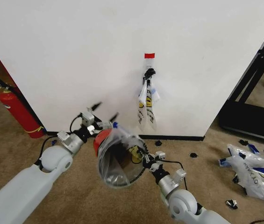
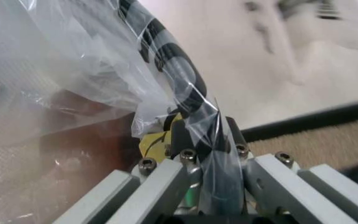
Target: Pick up the garbage bag from the wall and place it over the trash bin.
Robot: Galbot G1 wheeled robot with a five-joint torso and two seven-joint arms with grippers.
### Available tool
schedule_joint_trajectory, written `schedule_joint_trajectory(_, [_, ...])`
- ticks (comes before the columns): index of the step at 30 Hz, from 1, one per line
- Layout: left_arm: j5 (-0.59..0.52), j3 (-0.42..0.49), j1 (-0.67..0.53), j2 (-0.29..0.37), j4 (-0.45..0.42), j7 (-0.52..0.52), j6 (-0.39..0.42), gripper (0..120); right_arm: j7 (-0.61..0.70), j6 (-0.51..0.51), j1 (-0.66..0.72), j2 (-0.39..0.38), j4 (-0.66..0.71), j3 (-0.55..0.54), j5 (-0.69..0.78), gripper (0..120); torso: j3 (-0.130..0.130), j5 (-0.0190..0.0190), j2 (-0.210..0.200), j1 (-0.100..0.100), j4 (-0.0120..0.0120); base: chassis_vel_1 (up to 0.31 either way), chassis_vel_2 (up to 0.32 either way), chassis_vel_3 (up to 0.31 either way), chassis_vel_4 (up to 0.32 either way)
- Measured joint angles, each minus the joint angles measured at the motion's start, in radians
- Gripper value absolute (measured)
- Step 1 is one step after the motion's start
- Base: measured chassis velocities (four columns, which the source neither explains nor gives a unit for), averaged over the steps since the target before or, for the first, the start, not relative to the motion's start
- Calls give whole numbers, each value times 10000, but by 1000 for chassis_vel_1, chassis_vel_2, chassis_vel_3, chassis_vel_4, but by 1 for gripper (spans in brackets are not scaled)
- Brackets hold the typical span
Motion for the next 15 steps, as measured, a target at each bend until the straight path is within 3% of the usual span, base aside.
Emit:
schedule_joint_trajectory(4, [961, -247, 188, 144, 203, -965, 433, 100, 1623, -312, -243, 228, 804, 658, 1037, 0, 0, -6, 0, 0, -6, 0, 0, 0, 0])
schedule_joint_trajectory(9, [2398, -735, 670, 504, 711, -1333, 794, 100, 2918, -880, -272, 675, 1328, 1161, 2046, 0, 0, -6, 0, 0, -1, 0, 0, 0, 0])
schedule_joint_trajectory(12, [3145, -630, 1051, 880, 1112, -1304, 932, 100, 3916, -1464, -162, 1139, 1607, 1628, 2899, 0, -1, 6, 1, 0, -3, 0, 0, 0, 0])
schedule_joint_trajectory(15, [3660, -285, 1581, 1123, 1510, -622, 1033, 100, 4303, -1905, 21, 1484, 1678, 1967, 3471, 0, 0, -4, 0, 0, -1, 0, 0, 0, 0])
